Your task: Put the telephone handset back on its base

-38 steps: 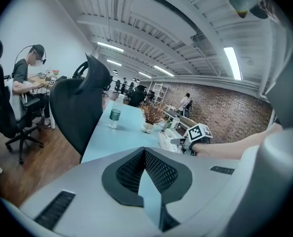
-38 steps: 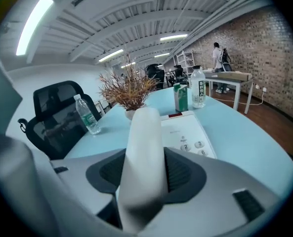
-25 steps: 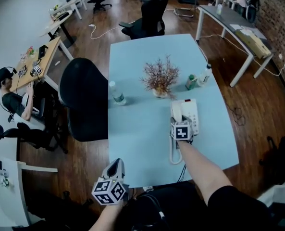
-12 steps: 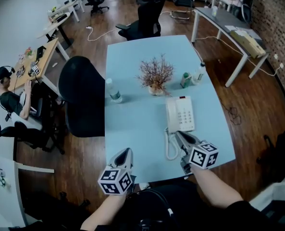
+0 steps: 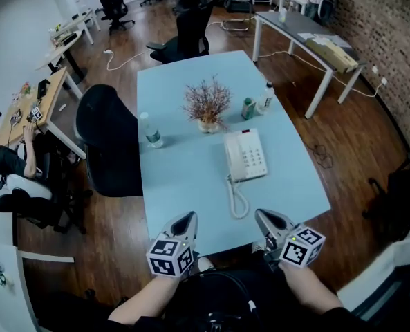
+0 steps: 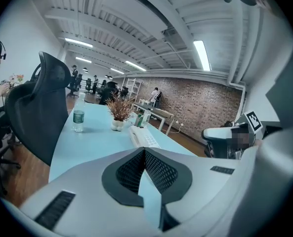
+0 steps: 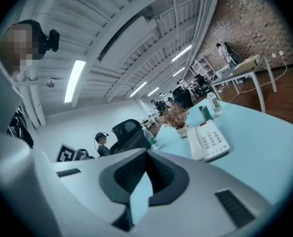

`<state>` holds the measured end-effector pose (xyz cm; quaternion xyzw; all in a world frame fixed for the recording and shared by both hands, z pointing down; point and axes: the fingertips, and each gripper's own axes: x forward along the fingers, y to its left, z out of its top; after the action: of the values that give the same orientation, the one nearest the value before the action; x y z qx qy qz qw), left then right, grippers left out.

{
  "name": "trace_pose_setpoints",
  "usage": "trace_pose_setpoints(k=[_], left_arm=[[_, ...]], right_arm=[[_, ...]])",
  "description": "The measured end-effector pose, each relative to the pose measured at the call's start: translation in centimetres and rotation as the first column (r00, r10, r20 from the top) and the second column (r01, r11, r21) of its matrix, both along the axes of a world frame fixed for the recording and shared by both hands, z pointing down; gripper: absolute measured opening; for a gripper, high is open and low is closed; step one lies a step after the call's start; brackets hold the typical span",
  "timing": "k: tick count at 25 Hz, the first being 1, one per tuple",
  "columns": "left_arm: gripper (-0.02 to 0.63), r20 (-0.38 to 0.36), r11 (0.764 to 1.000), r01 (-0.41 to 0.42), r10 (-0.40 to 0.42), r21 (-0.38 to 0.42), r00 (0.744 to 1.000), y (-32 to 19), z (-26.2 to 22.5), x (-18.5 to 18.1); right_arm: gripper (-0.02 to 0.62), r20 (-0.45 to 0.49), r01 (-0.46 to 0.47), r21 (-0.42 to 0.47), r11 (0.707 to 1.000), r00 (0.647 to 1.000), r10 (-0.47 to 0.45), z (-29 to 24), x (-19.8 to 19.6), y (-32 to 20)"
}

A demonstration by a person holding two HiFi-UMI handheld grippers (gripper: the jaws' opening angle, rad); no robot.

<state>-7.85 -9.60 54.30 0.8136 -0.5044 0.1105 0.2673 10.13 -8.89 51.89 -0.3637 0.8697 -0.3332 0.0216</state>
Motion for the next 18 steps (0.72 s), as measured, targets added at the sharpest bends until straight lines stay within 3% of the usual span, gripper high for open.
trace_pose_setpoints(k=[6,15,18], left_arm=[[-0.002,-0.001,0.999,0.004,-0.004,0.034,1.0,0.4,-1.5,2.1],[-0.002,-0.001,0.978,0.201,-0.201,0.054,0.98,-1.1,-2.6,4.1],[-0.002,-0.042,0.96,0.278,-0.276,0.036,0.96,-1.5,-2.1,4.3]], right_arm=[[0.003,-0.066,0.043,0.04,0.998,0.997,-0.041,-0.6,0.8,1.1],[0.003,-0.092,0.223,0.01,0.975,0.971,-0.222,0.3,3.3,-1.5],[0.003,-0.101,0.269,-0.005,0.963,0.958,-0.269,0.8,4.0,-2.7]])
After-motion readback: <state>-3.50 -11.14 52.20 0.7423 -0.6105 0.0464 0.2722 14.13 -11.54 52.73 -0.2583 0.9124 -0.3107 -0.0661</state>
